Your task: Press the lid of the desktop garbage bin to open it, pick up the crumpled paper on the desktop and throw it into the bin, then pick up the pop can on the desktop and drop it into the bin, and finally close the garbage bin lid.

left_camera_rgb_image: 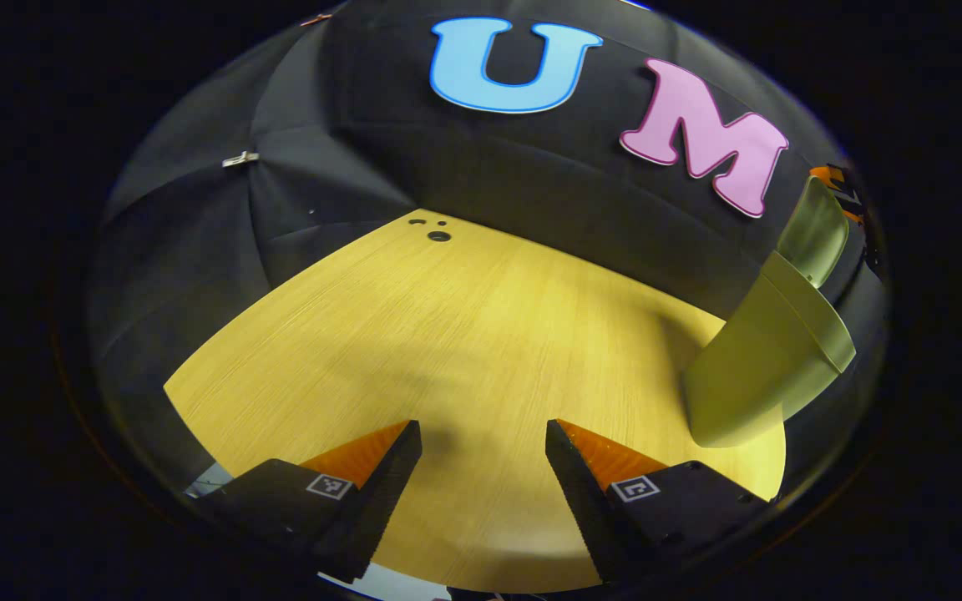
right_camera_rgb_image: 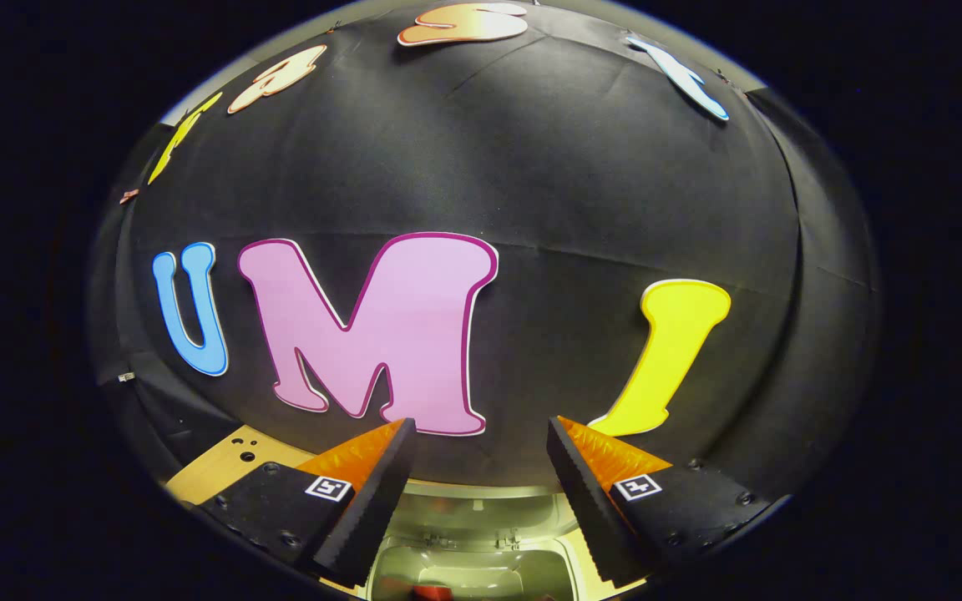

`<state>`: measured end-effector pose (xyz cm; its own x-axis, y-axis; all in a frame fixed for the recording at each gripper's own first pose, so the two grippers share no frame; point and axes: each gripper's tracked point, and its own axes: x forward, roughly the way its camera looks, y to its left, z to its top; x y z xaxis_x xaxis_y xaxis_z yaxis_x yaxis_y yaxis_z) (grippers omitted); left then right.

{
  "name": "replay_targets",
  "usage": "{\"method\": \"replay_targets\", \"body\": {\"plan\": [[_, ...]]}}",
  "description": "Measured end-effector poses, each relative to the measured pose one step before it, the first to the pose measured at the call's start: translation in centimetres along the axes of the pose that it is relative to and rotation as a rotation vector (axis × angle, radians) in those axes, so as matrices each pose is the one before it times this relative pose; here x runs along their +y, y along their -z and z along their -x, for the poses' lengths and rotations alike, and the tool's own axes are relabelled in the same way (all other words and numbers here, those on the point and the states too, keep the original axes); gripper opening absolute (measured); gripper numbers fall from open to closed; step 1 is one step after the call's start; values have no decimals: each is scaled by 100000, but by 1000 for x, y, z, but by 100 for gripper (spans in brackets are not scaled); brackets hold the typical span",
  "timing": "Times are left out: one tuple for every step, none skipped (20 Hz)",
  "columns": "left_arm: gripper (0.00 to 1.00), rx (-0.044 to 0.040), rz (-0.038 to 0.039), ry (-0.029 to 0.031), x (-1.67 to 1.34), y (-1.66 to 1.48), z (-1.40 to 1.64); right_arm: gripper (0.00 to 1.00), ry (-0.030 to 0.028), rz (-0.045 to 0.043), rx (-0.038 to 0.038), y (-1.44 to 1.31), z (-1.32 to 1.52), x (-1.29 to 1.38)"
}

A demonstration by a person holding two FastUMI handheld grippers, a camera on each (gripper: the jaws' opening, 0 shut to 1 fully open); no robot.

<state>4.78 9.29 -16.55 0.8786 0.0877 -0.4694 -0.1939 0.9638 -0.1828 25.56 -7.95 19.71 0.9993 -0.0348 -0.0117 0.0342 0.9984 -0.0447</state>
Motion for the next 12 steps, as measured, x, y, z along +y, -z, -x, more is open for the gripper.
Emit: {"method": "replay_targets", "body": {"plan": [[96, -716, -2375, 2323, -992, -681, -129, 98, 521, -1264, 851, 293, 606, 42], [97, -984, -2899, 2058, -815, -716, -121, 98, 567, -1195, 476, 276, 638, -84], [96, -1701, -3023, 1218, -545, -855, 69, 98, 594, -1167, 492, 292, 611, -124], [96, -2286, -2478, 1911, -591, -891, -44, 98, 381, -1048, 512, 443, 639, -45], [96, -1956, -1721, 2222, -796, -957, -79, 98, 750, -881, 187, 451, 687, -133], [96, -1333, -1239, 1897, -635, -693, -165, 98, 615, -33, 394, 426, 704, -64], [96, -791, -1114, 2171, -760, -666, -102, 98, 905, -357, 568, 514, 721, -188], [96, 118, -843, 1299, -350, -286, -297, 98, 857, -611, 499, 559, 652, -108], [96, 689, -868, 1382, -514, -295, -267, 98, 264, 315, 768, 670, 614, -40], [96, 421, -793, 1454, -533, -296, -230, 98, 327, 929, 692, 666, 631, -110], [96, 32, -708, 1252, -427, -354, -310, 98, -410, 592, 938, 812, 626, 23], [96, -27, -971, 1012, -380, -185, -188, 98, -124, 147, 1282, 996, 605, -57]]}}
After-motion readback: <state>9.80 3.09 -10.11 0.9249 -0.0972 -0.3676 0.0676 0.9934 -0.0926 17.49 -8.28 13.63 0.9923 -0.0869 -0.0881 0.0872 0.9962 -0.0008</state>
